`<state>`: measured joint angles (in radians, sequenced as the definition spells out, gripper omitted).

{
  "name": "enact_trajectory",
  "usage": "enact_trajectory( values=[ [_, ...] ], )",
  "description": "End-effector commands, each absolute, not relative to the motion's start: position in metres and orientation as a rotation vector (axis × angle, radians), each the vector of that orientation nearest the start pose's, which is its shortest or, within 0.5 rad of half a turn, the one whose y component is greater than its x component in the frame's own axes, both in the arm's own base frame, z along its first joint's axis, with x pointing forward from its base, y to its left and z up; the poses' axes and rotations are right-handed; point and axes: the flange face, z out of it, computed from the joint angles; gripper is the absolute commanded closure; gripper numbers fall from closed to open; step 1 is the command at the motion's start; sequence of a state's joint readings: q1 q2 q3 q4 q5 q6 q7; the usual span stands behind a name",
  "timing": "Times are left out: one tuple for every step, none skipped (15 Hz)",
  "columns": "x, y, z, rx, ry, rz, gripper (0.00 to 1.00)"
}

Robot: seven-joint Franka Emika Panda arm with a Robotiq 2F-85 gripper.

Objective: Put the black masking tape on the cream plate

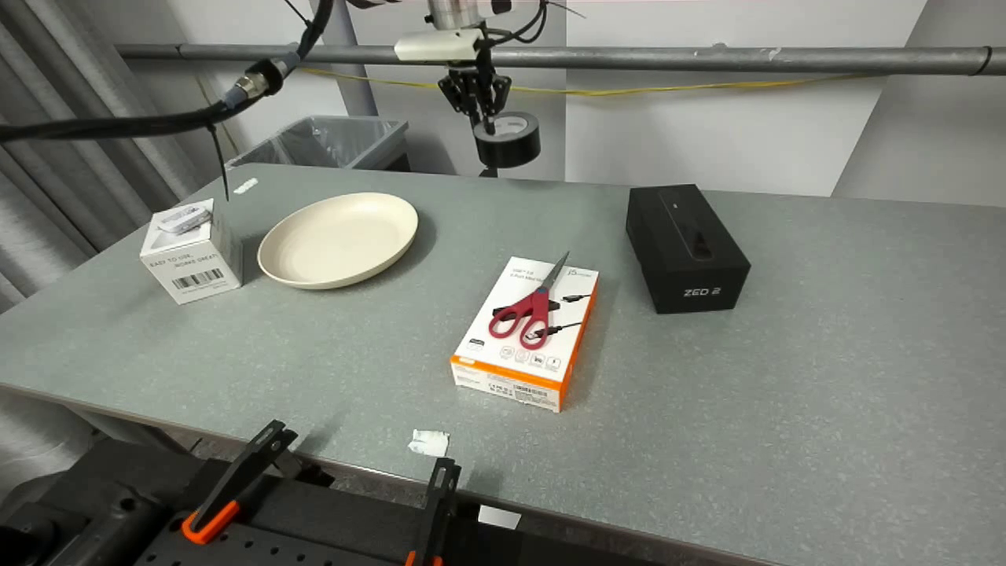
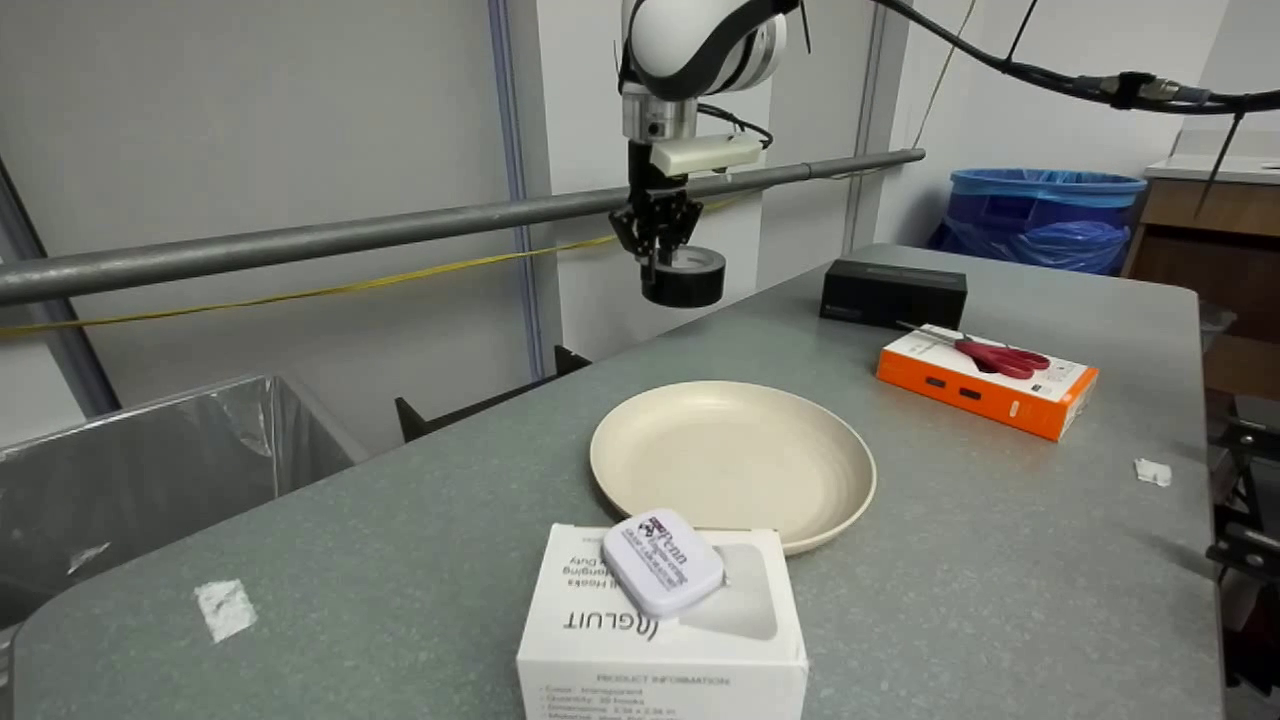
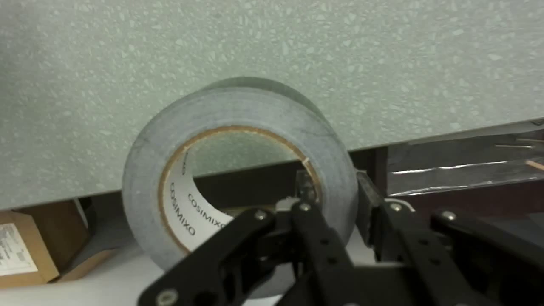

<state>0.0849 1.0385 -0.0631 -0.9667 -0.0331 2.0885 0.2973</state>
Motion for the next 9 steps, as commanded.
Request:
enact_trajectory(
  values=[
    [0.768, 0.088, 0.274, -3.205, 0.11, -0.242, 0.94],
    [0.761, 0.106, 0.275, -3.215, 0.03, -0.263, 0.94],
    [0.752, 0.124, 0.273, -3.221, -0.059, -0.27, 0.94],
    [0.743, 0.143, 0.271, -3.226, -0.141, -0.284, 0.94],
    [0.733, 0.16, 0.267, -3.23, -0.216, -0.289, 0.94],
    [0.72, 0.177, 0.26, -3.232, -0.296, -0.279, 0.94],
    [0.707, 0.192, 0.252, -3.237, -0.38, -0.268, 0.94],
    [0.694, 0.205, 0.245, -3.242, -0.445, -0.267, 0.94],
    [0.681, 0.218, 0.238, -3.247, -0.524, -0.276, 0.94]
  ],
)
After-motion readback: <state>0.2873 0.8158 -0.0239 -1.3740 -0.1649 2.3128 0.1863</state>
